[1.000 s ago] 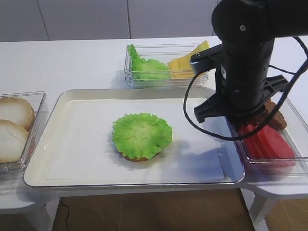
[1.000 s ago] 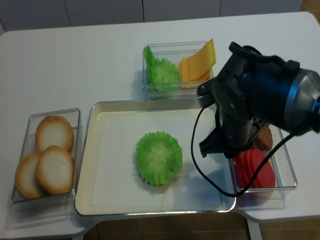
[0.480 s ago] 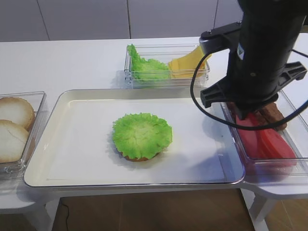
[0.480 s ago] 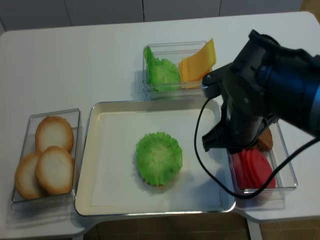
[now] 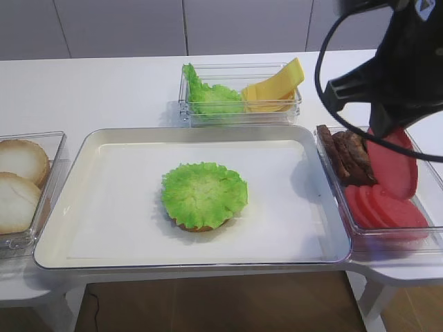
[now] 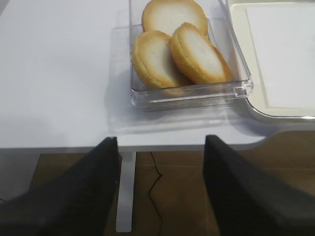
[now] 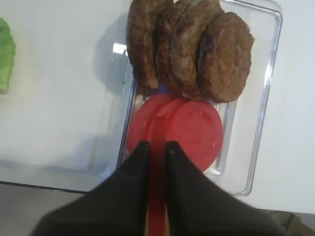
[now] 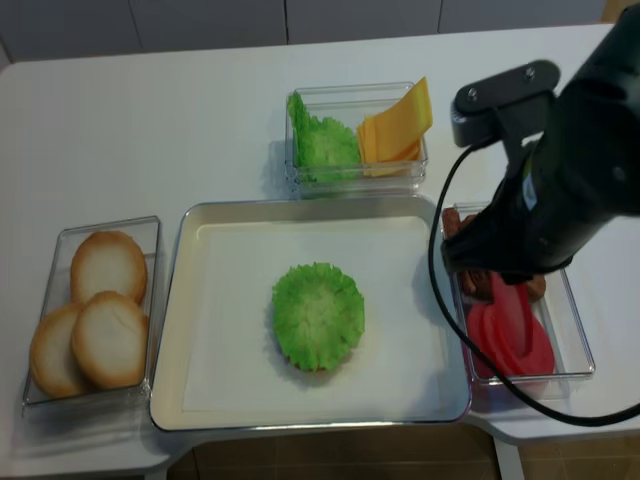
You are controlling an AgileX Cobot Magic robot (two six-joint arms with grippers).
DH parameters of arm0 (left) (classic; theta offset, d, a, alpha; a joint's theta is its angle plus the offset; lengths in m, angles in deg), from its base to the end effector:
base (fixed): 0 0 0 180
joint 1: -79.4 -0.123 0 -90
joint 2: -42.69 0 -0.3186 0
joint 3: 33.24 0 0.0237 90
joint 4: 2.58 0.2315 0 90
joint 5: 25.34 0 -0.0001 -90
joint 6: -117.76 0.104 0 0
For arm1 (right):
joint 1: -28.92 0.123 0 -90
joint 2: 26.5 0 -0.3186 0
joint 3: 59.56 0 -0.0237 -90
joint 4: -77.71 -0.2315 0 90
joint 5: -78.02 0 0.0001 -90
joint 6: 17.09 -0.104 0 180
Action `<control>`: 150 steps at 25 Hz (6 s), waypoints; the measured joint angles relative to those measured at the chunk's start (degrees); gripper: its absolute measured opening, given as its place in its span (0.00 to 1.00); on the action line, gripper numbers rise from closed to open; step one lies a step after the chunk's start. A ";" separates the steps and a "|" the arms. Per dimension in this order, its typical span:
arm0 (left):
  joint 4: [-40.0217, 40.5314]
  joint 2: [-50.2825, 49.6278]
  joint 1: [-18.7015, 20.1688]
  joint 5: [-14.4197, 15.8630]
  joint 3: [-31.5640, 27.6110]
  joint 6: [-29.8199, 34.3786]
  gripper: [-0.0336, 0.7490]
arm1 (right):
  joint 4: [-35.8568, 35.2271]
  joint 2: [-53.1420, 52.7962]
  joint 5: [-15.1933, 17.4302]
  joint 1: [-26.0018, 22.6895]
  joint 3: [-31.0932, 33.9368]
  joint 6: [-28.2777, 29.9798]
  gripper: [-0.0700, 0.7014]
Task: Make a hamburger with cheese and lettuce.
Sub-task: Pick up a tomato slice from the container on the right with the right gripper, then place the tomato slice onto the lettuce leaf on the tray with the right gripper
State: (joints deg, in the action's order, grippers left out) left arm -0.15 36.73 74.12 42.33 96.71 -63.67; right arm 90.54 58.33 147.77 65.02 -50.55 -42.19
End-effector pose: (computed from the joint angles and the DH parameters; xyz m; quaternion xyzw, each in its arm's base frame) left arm -0.0519 -0.0007 0.2475 -0.0537 0.8798 0.0369 0.4709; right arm 0.2013 0.1200 0.3511 -0.1175 0.9768 -0.0219 0.1777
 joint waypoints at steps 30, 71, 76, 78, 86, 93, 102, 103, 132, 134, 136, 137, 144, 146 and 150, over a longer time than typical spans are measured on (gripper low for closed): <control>0.00 0.00 0.00 0.00 0.00 0.00 0.56 | 7.34 24.77 1.39 17.97 -27.33 4.42 0.20; 0.00 0.00 0.00 0.00 0.00 0.00 0.56 | 10.92 34.69 -0.65 18.88 -28.58 5.42 0.20; 0.00 0.00 0.00 0.00 0.00 0.00 0.56 | 10.92 34.69 -1.74 18.88 -28.58 5.42 0.20; 0.00 0.00 0.00 0.00 0.00 0.00 0.56 | 10.92 34.69 -2.26 18.88 -28.58 5.42 0.20; 0.00 0.00 0.00 0.00 0.00 0.00 0.56 | 11.83 34.69 -3.08 18.88 -28.58 5.42 0.20; 0.00 0.00 0.00 0.00 0.00 0.00 0.56 | 11.96 35.60 -1.84 18.88 -28.58 5.42 0.20; 0.00 0.00 0.00 0.00 0.00 0.00 0.56 | 11.96 35.88 -1.44 18.88 -28.58 5.42 0.21; 0.00 0.00 0.00 0.00 0.00 0.00 0.56 | 11.96 35.88 -1.44 18.88 -28.58 5.42 0.23; 0.00 0.00 0.00 0.00 0.00 0.00 0.56 | 1.72 35.88 0.21 19.00 -28.58 5.90 0.72; 0.00 0.00 0.00 0.00 0.00 0.00 0.56 | -0.20 35.88 0.21 19.00 -28.58 6.38 0.72; 0.00 0.00 0.00 0.00 0.00 0.00 0.56 | -1.27 35.88 0.34 19.00 -28.58 6.59 0.72; 0.00 0.00 0.00 0.00 0.00 0.00 0.56 | -1.75 35.88 0.34 19.00 -28.58 6.77 0.72; 0.00 0.00 0.00 0.00 0.00 0.00 0.56 | -4.97 34.91 0.47 18.72 -28.58 11.38 0.72; 0.00 0.00 0.00 0.00 0.00 0.00 0.56 | -6.75 33.67 0.47 18.08 -28.58 13.51 0.72; 0.00 0.00 0.00 0.00 0.00 0.00 0.56 | -9.25 31.53 0.73 14.42 -28.58 15.10 0.72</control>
State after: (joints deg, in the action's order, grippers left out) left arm -0.15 36.73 74.12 42.33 96.71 -63.67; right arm 81.28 89.85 148.50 79.44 -79.12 -27.10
